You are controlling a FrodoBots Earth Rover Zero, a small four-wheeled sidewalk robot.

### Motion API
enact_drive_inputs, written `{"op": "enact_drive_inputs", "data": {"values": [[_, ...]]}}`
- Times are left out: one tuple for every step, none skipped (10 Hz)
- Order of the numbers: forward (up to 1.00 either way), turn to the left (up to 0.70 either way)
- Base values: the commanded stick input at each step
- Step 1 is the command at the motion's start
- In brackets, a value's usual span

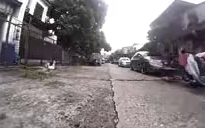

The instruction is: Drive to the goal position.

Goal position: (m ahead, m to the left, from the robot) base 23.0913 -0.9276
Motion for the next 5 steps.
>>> {"op": "enact_drive_inputs", "data": {"values": [[0.7, 0.0], [0.7, 0.0], [0.7, 0.0], [0.7, 0.0], [0.7, 0.0]]}}
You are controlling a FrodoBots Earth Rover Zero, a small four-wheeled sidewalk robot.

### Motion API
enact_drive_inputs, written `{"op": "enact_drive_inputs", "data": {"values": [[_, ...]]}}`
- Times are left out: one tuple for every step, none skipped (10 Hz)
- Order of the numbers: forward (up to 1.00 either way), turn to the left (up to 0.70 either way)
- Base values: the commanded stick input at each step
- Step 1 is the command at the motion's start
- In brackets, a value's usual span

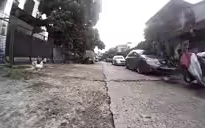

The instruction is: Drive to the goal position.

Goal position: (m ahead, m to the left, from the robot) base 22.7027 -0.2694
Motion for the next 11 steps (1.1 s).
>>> {"op": "enact_drive_inputs", "data": {"values": [[0.7, 0.0], [0.7, 0.0], [0.7, 0.0], [0.7, 0.0], [0.7, 0.0], [0.7, 0.0], [0.7, 0.0], [0.7, 0.0], [0.7, 0.0], [0.7, 0.0], [0.7, 0.0]]}}
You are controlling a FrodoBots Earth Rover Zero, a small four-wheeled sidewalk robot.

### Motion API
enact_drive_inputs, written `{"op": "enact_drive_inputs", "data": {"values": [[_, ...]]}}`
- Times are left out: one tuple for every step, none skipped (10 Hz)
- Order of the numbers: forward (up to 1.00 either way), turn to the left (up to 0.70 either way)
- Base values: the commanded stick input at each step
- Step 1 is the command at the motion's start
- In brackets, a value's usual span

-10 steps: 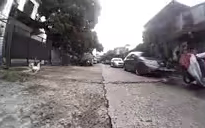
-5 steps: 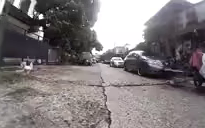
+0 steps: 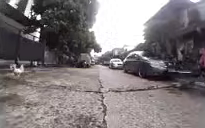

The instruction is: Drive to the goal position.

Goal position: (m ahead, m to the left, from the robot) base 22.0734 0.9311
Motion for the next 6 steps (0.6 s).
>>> {"op": "enact_drive_inputs", "data": {"values": [[0.7, 0.0], [0.7, 0.0], [0.7, 0.18], [0.7, 0.1], [0.7, 0.0], [0.7, 0.0]]}}
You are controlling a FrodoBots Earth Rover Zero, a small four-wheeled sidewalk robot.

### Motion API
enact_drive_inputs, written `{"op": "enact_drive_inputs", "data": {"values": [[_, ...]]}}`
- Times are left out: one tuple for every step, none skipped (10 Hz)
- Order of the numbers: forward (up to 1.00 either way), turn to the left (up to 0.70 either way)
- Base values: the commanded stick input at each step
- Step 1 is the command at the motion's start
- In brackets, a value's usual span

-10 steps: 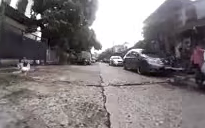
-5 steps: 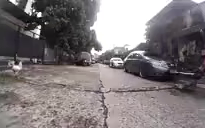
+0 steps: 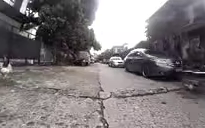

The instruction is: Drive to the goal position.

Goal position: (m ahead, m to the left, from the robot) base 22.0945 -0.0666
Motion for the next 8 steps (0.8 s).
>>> {"op": "enact_drive_inputs", "data": {"values": [[0.7, 0.0], [0.7, 0.0], [0.7, 0.0], [0.7, 0.0], [0.7, 0.0], [0.7, 0.0], [0.7, 0.0], [0.7, 0.0]]}}
